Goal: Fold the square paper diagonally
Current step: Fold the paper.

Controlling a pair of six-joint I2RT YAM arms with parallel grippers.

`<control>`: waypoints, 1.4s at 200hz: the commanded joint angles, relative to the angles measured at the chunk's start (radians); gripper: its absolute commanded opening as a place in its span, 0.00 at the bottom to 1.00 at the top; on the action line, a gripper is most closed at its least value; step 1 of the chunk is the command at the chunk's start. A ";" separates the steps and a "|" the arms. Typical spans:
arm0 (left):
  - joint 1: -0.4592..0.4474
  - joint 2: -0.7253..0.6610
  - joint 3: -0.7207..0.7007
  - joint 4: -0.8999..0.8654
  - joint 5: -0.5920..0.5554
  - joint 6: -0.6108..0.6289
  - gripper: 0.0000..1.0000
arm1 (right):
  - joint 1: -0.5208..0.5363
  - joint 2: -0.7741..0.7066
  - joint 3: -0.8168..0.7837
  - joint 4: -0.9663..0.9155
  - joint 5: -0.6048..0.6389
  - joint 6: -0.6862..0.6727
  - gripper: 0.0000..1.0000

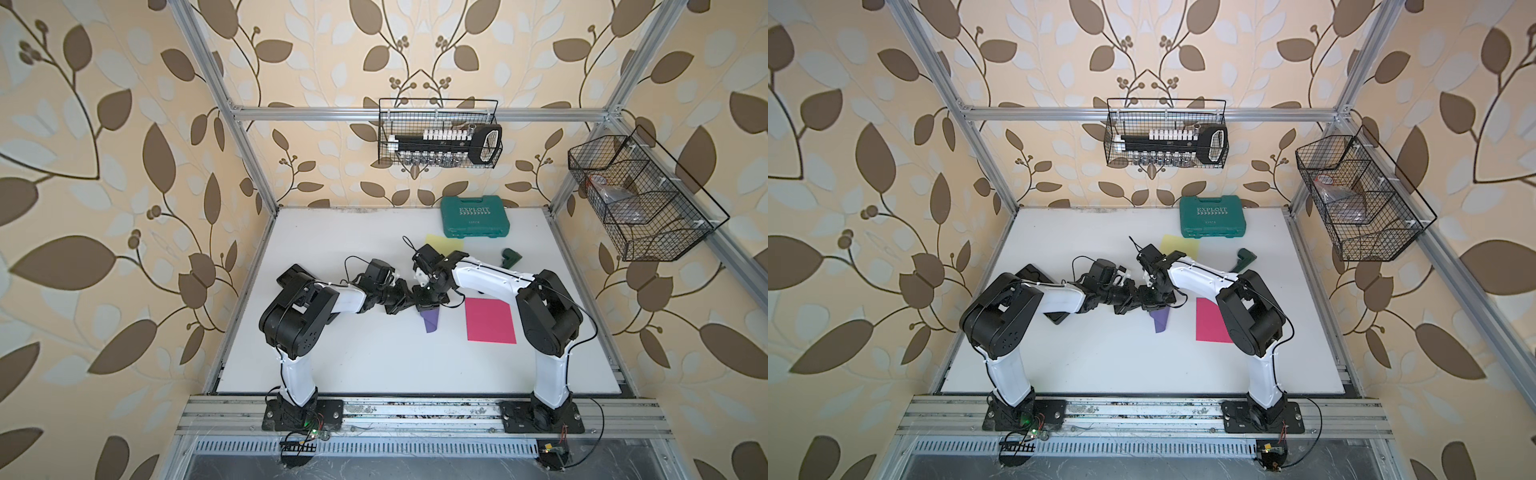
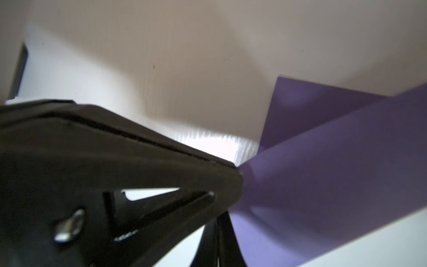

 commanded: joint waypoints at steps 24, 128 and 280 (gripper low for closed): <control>-0.010 -0.001 0.031 -0.021 0.012 0.034 0.00 | 0.002 -0.036 -0.013 -0.024 0.022 -0.008 0.05; -0.015 0.037 0.102 -0.065 0.007 0.076 0.00 | -0.007 -0.164 -0.035 -0.043 -0.020 -0.012 0.43; -0.034 0.070 0.194 -0.045 0.043 0.153 0.00 | -0.300 -0.259 -0.338 0.298 -0.283 0.171 0.77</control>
